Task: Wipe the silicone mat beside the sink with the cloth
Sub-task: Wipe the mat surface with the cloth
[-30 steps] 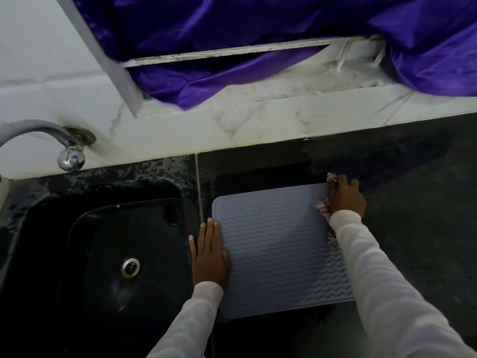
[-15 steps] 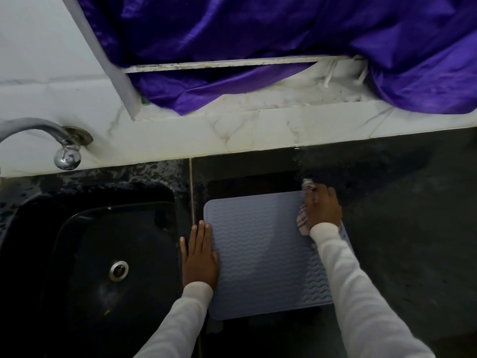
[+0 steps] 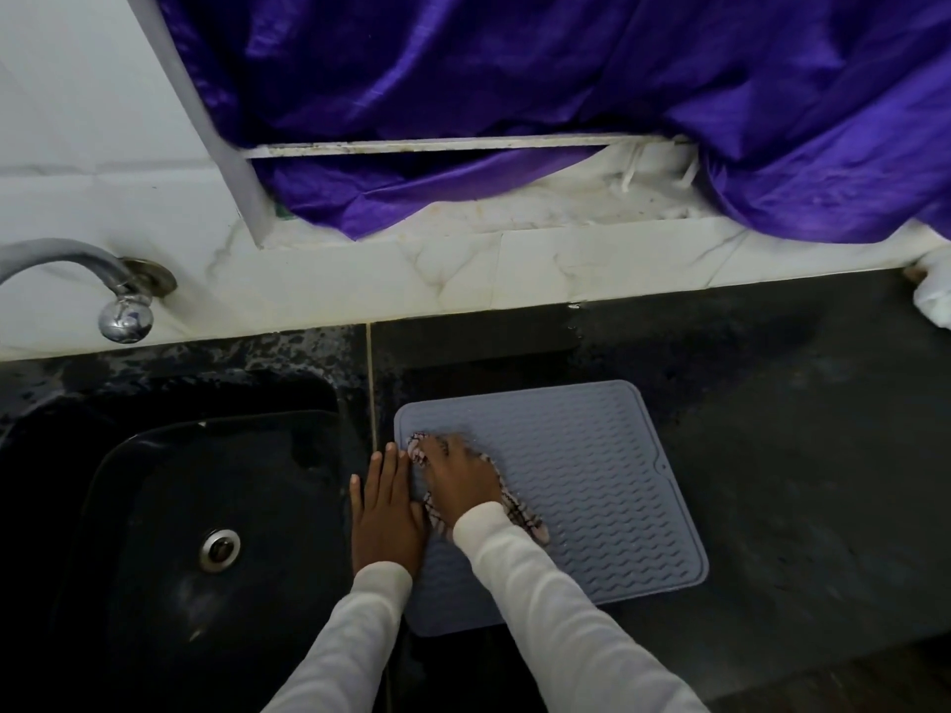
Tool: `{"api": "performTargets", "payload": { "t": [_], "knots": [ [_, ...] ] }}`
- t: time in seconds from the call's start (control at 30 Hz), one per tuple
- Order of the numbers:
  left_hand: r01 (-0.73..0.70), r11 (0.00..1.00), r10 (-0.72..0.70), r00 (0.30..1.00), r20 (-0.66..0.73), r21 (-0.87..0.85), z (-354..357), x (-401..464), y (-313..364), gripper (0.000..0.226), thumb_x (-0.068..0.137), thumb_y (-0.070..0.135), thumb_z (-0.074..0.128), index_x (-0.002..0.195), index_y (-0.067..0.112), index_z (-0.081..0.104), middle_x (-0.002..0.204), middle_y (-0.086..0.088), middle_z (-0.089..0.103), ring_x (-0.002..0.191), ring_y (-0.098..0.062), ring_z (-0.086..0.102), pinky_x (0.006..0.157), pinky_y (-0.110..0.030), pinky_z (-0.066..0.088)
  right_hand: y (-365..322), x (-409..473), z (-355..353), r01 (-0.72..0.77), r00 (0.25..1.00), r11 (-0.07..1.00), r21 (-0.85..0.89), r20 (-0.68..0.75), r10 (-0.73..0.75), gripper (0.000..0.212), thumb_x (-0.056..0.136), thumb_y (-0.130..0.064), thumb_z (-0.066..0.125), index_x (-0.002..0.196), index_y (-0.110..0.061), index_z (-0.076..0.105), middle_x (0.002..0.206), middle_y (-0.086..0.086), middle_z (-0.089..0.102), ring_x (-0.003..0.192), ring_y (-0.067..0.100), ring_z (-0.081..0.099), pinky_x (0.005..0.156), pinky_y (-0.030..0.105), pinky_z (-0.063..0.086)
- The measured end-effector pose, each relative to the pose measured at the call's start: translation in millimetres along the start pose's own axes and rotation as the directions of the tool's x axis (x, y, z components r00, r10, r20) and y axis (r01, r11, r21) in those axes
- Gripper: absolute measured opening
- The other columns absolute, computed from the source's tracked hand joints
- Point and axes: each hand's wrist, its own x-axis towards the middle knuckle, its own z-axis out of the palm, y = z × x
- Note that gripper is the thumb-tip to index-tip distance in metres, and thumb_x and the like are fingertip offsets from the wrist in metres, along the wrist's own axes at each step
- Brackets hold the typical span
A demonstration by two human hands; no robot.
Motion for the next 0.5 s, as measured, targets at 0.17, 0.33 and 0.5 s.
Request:
{"api": "performTargets", "payload": {
  "t": [0.17, 0.33, 0.5],
  "knots": [
    [-0.012, 1.0, 0.012, 1.0, -0.014, -0.003, -1, -3, 0, 0.07, 0.084, 0.026, 0.022, 0.153, 0.015, 0.023, 0.161, -0.003, 0.019, 0.148, -0.019, 0.012, 0.12, -0.04, -0.006, 21, 8, -3, -0.005, 0.998, 1.0, -0.016, 0.067, 0.006, 0.068, 0.088, -0.028, 0.062, 0.143, -0.027, 0.023, 0.144, 0.019, 0.033, 0.11, 0.039, 0.057, 0.087, 0.051, 0.052],
    [-0.008, 0.999, 0.008, 1.0, -0.005, -0.042, 0, -4, 0, 0.071, 0.084, 0.027, 0.019, 0.155, 0.02, 0.015, 0.163, 0.001, 0.01, 0.15, -0.015, 0.001, 0.12, -0.041, -0.009, 64, 24, -21, -0.192, 0.981, 0.981, -0.014, 0.009, 0.192, 0.04, 0.098, -0.021, 0.043, 0.138, -0.025, 0.037, 0.135, 0.015, 0.042, 0.098, 0.033, 0.062, 0.081, 0.044, 0.051],
    [-0.013, 0.998, 0.012, 1.0, -0.008, -0.069, 0, -4, 0, 0.071, 0.085, 0.026, 0.02, 0.155, 0.019, 0.017, 0.163, 0.001, 0.009, 0.15, -0.015, 0.0, 0.121, -0.042, -0.008, 154, 18, -45, -0.403, 0.915, 0.915, 0.003, -0.014, 0.404, 0.029, 0.101, -0.029, 0.034, 0.128, -0.028, 0.042, 0.124, 0.013, 0.051, 0.092, 0.034, 0.063, 0.074, 0.04, 0.048]
  ]
}}
